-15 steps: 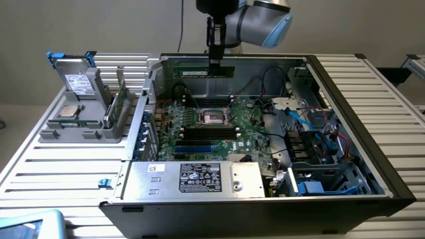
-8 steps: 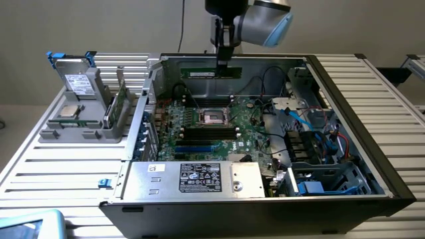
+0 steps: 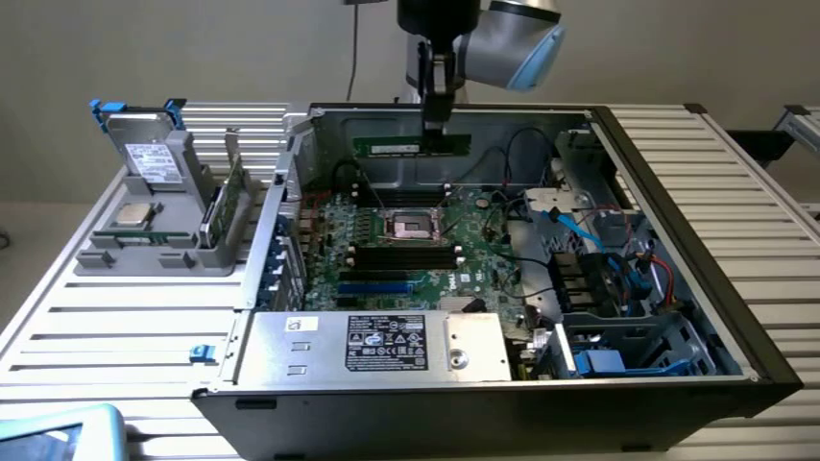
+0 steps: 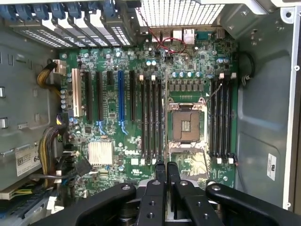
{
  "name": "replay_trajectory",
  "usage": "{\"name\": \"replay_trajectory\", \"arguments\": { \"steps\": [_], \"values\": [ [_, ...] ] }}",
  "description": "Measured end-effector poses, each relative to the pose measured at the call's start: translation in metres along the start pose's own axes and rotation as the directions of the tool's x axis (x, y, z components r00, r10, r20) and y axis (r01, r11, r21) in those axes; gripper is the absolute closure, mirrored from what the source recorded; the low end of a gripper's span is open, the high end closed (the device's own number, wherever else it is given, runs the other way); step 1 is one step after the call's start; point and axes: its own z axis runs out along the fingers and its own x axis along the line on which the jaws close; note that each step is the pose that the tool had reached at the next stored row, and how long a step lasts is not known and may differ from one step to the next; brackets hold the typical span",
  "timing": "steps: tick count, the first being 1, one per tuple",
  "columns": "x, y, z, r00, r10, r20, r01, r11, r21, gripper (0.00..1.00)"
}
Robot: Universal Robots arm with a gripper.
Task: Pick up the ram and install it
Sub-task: 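Pick up the ram and move it above insertion slot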
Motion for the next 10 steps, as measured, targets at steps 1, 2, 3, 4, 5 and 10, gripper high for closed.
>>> {"name": "replay_trajectory", "arguments": {
  "steps": [1, 2, 3, 4, 5, 10],
  "values": [
    [0.0, 0.0, 0.0007, 1.0, 0.0, -0.0029, 0.0, 1.0, 0.0022, 0.86],
    [-0.0001, 0.0, 0.0015, 1.0, 0.0, -0.005, 0.0, 1.0, 0.0036, 0.86],
    [-0.0001, 0.0, 0.0022, 1.0, 0.0, -0.0067, 0.0, 1.0, 0.0042, 0.86],
    [-0.0001, 0.0, 0.0029, 1.0, 0.0, -0.0073, 0.0, 1.0, 0.0046, 0.86],
    [0.0001, 0.0001, 0.0035, 1.0, 0.0, -0.0074, 0.0, 1.0, 0.0046, 0.86],
    [0.0015, 0.0, 0.0063, 1.0, 0.0, -0.0075, 0.0, 1.0, 0.0047, 0.86]
  ]
}}
